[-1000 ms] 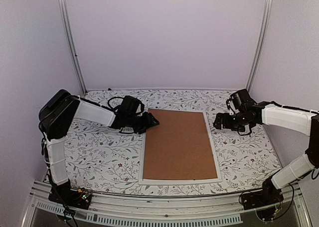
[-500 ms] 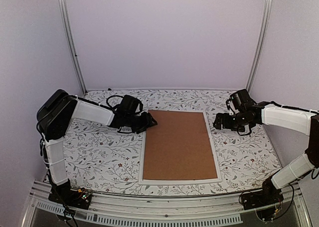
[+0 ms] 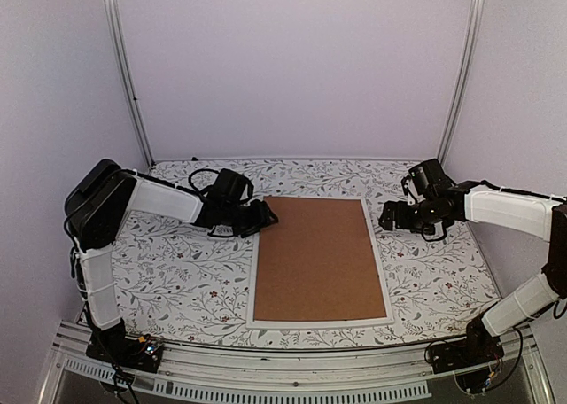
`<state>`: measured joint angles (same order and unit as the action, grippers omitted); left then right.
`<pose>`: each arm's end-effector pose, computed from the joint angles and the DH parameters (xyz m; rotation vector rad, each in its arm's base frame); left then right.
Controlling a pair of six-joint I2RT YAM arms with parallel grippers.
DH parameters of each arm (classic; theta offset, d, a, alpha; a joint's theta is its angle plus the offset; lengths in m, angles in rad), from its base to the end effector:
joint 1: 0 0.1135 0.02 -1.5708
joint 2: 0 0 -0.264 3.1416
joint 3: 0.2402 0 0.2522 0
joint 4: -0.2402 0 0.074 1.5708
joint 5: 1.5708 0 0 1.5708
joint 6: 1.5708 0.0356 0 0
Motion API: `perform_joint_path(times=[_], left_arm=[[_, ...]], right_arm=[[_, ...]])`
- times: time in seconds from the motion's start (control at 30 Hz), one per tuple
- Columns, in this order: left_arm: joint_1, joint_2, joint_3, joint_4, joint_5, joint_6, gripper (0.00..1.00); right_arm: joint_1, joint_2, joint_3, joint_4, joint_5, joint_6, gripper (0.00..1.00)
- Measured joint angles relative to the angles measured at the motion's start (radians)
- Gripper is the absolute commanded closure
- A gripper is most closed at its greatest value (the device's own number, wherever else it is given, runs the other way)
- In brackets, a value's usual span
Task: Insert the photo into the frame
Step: Place the backboard with the photo.
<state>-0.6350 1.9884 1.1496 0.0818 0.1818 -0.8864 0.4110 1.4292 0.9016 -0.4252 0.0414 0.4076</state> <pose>0.3300 -0.2512 0.1378 -0.2176 2.5113 -0.9147 0.2647 0.1137 0.2141 0.0125 2.5450 0.2750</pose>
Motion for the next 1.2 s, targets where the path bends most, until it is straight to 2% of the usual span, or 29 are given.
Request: perform_joint_path(times=[0.43, 0.73, 1.2], left_arm=[[0.0, -0.006, 0.0, -0.022, -0.019, 0.013, 0.41], [0.0, -0.064, 0.0, -0.032, -0.05, 0.035, 0.41], [0.005, -0.078, 0.0, -0.055, -0.102, 0.126, 0.41]], right_arm=[[0.0, 0.0, 0.0, 0.001, -0.001, 0.0, 0.01], [0.0, 0.0, 0.0, 0.001, -0.001, 0.0, 0.01], [0.0, 0.015, -0.003, 0.011, -0.023, -0.006, 0.01]])
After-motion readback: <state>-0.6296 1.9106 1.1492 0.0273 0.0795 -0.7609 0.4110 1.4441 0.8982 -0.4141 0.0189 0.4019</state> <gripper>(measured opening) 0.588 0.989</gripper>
